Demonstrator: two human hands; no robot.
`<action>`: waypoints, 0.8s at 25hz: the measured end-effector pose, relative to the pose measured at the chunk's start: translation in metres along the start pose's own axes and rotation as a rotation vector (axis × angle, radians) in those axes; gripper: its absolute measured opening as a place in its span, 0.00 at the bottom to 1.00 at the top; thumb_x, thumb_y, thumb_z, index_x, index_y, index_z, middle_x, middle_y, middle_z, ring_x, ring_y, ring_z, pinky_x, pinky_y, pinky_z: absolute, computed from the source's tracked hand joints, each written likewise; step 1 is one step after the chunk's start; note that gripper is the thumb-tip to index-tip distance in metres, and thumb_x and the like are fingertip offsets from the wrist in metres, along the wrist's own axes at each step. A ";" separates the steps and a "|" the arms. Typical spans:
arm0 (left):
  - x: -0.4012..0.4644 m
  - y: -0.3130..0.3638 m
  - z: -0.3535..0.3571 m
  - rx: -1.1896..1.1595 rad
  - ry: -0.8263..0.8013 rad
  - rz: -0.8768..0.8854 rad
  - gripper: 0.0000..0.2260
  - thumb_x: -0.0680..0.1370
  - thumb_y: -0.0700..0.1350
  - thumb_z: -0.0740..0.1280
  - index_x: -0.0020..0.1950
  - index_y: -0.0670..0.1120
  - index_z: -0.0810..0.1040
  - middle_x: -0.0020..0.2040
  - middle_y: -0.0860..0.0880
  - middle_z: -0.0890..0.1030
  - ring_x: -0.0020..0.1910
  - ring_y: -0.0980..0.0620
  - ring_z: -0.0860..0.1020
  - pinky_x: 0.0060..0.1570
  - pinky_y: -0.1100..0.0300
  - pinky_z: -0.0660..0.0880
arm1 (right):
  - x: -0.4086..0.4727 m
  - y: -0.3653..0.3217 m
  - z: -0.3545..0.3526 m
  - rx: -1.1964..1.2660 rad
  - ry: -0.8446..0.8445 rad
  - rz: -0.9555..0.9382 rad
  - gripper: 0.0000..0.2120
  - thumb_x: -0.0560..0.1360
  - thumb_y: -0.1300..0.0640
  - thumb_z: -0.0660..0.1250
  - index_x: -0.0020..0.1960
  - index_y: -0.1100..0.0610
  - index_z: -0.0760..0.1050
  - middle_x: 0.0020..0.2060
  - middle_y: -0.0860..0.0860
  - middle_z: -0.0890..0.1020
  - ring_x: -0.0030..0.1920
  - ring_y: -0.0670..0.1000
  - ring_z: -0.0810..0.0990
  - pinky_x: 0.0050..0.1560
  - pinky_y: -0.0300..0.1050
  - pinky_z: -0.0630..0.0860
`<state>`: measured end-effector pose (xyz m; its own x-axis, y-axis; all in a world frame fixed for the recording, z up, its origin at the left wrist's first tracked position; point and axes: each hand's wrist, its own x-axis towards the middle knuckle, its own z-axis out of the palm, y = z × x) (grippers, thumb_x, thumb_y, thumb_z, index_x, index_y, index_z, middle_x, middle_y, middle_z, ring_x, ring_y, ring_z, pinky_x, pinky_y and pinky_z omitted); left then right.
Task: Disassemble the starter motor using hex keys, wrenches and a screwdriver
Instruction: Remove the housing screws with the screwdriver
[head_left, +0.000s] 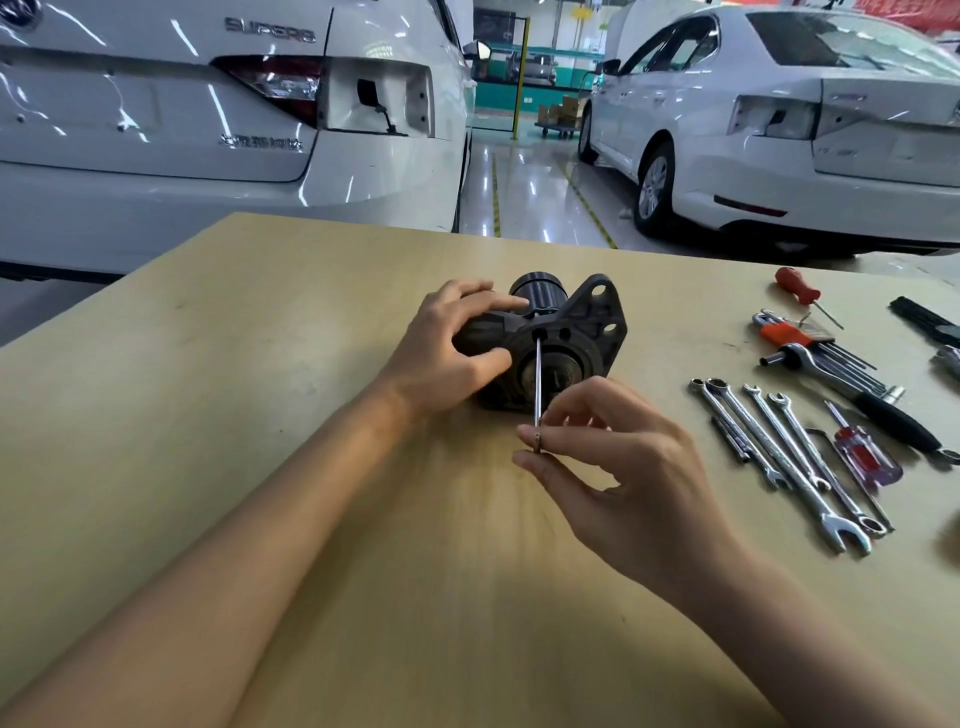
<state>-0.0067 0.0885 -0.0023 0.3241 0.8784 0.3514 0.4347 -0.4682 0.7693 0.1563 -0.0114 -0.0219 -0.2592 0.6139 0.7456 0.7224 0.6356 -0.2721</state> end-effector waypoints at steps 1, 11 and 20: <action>0.000 -0.003 0.001 -0.038 -0.049 -0.002 0.22 0.66 0.47 0.67 0.60 0.60 0.77 0.68 0.52 0.70 0.71 0.54 0.62 0.73 0.52 0.60 | 0.000 0.000 0.000 0.006 0.006 0.002 0.06 0.71 0.56 0.72 0.44 0.57 0.85 0.38 0.49 0.78 0.37 0.50 0.75 0.38 0.40 0.72; 0.009 -0.017 0.015 0.034 0.075 0.111 0.22 0.70 0.47 0.75 0.63 0.54 0.77 0.63 0.50 0.75 0.71 0.51 0.64 0.70 0.60 0.59 | 0.005 -0.003 -0.015 0.001 0.111 -0.078 0.08 0.68 0.60 0.75 0.48 0.58 0.84 0.39 0.48 0.84 0.39 0.46 0.81 0.44 0.39 0.77; 0.012 -0.019 0.013 0.029 0.092 0.163 0.20 0.71 0.45 0.74 0.63 0.51 0.78 0.60 0.49 0.76 0.66 0.51 0.67 0.68 0.63 0.60 | 0.012 0.007 -0.018 -0.263 -0.060 -0.402 0.07 0.72 0.69 0.70 0.46 0.60 0.84 0.41 0.52 0.84 0.39 0.52 0.83 0.55 0.51 0.77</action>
<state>0.0003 0.1066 -0.0198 0.3146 0.7952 0.5183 0.4070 -0.6063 0.6832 0.1696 -0.0080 -0.0035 -0.5820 0.3742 0.7220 0.6927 0.6932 0.1991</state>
